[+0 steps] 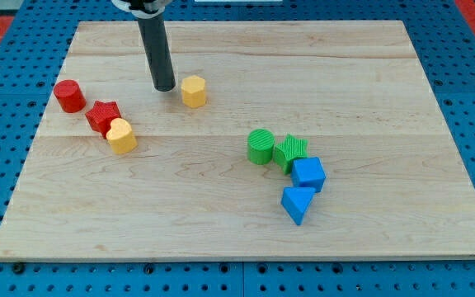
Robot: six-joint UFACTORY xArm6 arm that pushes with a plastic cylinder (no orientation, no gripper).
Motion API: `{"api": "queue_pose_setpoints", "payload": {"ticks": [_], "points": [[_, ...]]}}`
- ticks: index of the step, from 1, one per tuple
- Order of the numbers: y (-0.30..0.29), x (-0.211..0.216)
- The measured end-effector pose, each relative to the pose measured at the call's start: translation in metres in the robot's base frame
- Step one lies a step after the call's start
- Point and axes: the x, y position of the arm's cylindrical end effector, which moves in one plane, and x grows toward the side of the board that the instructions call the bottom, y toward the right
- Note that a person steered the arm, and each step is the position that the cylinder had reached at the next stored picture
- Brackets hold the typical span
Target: Move yellow hexagon slightly left
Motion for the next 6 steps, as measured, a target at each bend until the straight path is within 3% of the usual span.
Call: {"api": "queue_pose_setpoints", "payload": {"ticks": [1,2,3,4,5,6], "points": [[-0.006,-0.005],[0.038,-0.035],[0.127,-0.028],[0.085,0.001],[0.005,0.006],[0.029,0.008]]}}
